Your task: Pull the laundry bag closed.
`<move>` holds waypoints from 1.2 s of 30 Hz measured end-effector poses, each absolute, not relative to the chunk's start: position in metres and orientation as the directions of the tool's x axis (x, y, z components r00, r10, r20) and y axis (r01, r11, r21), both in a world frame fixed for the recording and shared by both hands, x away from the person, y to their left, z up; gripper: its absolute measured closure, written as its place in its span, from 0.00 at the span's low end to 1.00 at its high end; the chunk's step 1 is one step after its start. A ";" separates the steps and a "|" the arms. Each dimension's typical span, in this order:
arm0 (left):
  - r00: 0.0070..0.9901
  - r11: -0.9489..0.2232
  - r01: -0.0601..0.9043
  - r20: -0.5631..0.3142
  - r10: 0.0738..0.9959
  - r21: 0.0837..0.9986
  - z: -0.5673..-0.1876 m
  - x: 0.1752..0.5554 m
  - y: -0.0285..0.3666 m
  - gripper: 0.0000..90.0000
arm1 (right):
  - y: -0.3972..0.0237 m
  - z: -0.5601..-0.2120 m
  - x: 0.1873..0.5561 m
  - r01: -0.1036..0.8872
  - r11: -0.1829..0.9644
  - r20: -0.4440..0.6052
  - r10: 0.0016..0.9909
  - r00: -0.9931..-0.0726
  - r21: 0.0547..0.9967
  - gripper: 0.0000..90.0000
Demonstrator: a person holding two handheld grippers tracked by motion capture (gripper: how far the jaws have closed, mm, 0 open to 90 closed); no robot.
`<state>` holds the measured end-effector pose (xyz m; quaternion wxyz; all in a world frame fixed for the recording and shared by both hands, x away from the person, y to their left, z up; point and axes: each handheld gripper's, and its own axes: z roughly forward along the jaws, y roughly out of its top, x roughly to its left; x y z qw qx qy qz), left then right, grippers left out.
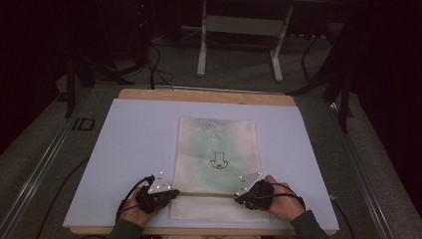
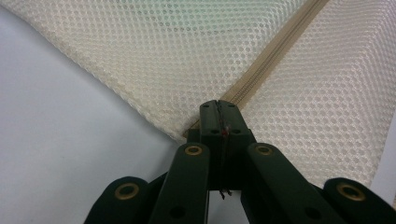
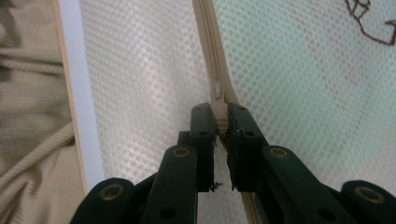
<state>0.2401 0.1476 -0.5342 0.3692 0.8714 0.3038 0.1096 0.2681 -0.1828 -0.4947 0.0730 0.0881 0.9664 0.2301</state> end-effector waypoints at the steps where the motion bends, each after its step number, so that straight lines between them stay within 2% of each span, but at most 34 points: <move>1: 0.791 -0.543 0.448 -0.033 0.610 0.710 -0.534 0.240 0.148 0.99 | -0.184 -0.494 0.268 0.139 0.878 -0.098 0.206 -0.974 0.458 0.91; 12: 0.792 -0.543 0.448 -0.033 0.610 0.710 -0.534 0.240 0.148 0.99 | -0.195 -0.493 0.268 0.168 0.866 -0.084 0.234 -0.969 0.470 0.91; 36: 0.789 -0.540 0.450 -0.033 0.614 0.711 -0.534 0.240 0.147 0.99 | -0.201 -0.489 0.270 0.169 0.864 -0.070 0.228 -0.971 0.475 0.91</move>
